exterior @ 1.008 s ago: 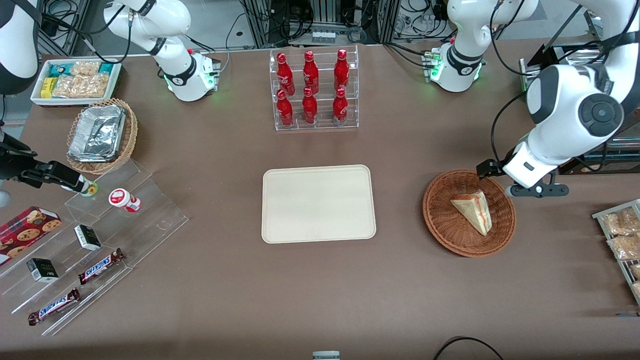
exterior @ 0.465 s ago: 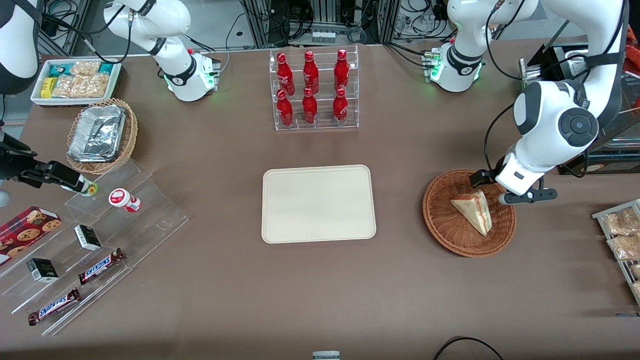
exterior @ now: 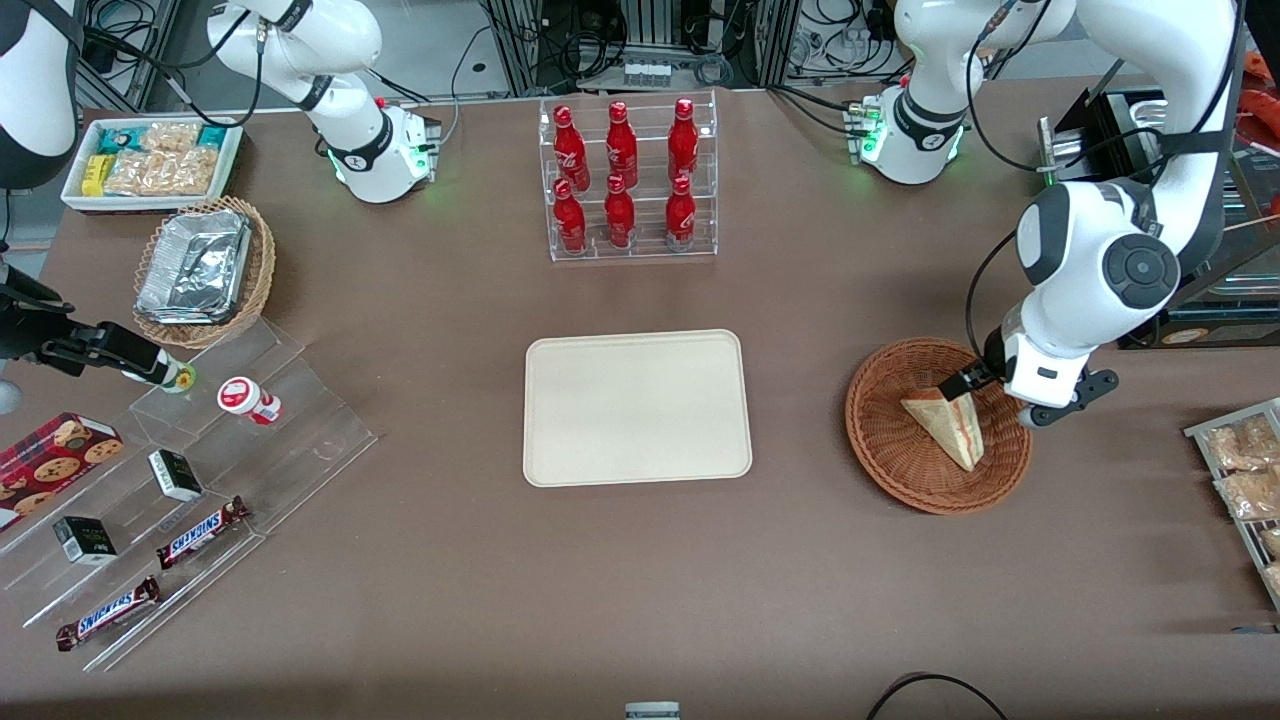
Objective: Place sandwich from basket to tray
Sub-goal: 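Lower the open left gripper around the sandwich and close it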
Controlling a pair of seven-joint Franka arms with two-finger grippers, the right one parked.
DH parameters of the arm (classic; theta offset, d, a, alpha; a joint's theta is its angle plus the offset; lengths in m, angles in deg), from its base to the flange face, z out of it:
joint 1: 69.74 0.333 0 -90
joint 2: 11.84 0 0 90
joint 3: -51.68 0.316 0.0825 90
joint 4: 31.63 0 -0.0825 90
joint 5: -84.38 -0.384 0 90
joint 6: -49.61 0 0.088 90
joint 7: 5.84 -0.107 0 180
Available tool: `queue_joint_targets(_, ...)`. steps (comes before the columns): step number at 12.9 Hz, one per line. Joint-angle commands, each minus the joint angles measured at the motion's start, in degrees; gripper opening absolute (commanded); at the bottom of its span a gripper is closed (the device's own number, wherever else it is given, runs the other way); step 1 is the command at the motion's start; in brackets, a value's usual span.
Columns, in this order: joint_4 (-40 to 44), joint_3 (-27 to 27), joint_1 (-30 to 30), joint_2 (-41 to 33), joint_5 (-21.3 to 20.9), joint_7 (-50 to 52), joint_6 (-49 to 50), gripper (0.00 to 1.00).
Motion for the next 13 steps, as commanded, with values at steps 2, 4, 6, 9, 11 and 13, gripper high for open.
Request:
queue_joint_targets(2, -0.16, 0.27, -0.49, 2.03, 0.34, 5.25, -3.25, 1.0)
queue_joint_targets(4, -0.07, 0.27, -0.4, 2.91, 0.34, 5.34, -4.13, 1.0)
queue_joint_targets(6, -0.07, 0.27, -0.49, 4.05, 0.34, 5.61, -5.36, 1.0)
queue_joint_targets(9, -0.16, 0.27, -0.49, 6.07, 0.34, 6.22, -7.91, 1.0)
queue_joint_targets(11, -0.16, 0.27, -0.49, 7.21, 0.34, 6.31, -9.23, 1.0)
queue_joint_targets(13, -0.16, 0.27, -0.49, 8.44, 0.34, 7.01, -9.85, 1.0)
